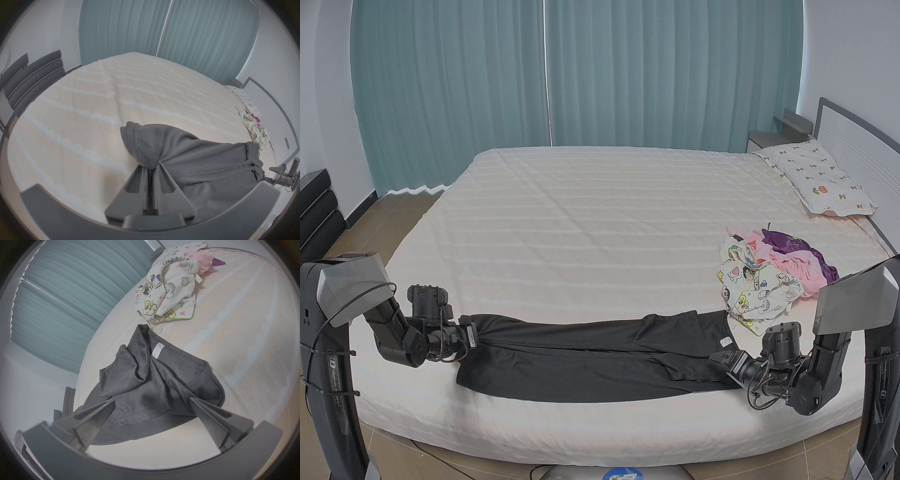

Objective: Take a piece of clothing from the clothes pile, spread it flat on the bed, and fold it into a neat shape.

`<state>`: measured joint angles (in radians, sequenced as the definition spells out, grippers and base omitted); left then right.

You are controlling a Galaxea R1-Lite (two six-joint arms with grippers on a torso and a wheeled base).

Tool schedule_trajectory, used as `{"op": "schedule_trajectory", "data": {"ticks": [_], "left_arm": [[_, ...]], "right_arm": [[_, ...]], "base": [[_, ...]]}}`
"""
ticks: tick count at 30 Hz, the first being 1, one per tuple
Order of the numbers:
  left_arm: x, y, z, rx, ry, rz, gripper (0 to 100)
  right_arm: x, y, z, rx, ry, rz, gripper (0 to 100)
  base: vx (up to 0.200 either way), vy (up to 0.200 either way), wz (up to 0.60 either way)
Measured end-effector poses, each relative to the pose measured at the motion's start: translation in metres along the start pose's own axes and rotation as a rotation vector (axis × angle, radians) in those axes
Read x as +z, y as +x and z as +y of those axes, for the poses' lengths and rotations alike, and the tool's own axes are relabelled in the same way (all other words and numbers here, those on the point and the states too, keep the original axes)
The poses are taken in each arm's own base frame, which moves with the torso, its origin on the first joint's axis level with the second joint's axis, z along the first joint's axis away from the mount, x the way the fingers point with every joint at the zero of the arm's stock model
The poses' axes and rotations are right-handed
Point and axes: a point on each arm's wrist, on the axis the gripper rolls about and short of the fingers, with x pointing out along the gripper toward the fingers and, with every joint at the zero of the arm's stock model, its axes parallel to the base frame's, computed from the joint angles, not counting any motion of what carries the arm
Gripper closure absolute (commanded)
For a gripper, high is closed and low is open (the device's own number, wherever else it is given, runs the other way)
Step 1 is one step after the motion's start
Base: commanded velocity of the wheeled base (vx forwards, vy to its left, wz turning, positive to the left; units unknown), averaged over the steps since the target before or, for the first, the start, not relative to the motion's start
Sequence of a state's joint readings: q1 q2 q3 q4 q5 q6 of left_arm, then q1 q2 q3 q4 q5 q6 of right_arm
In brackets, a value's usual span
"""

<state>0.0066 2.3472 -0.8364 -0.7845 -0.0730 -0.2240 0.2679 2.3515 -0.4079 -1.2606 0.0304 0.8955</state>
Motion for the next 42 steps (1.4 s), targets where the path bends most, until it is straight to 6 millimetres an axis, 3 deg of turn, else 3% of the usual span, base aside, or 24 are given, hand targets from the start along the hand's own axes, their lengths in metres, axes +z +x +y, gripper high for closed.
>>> {"op": "schedule_trajectory", "data": {"ticks": [35, 42], "left_arm": [[0.0033, 0.0007, -0.0018, 0.016, 0.000, -0.022, 100], [0.0038, 0.0008, -0.0018, 0.022, -0.002, -0.026, 100]], "right_arm": [[0.0001, 0.0002, 0.0001, 0.000, 0.000, 0.000, 0], [0.0003, 0.0003, 0.0004, 0.002, 0.000, -0.001, 0]], "base": [[0.000, 0.000, 0.00], [-0.171, 0.086, 0.00]]}}
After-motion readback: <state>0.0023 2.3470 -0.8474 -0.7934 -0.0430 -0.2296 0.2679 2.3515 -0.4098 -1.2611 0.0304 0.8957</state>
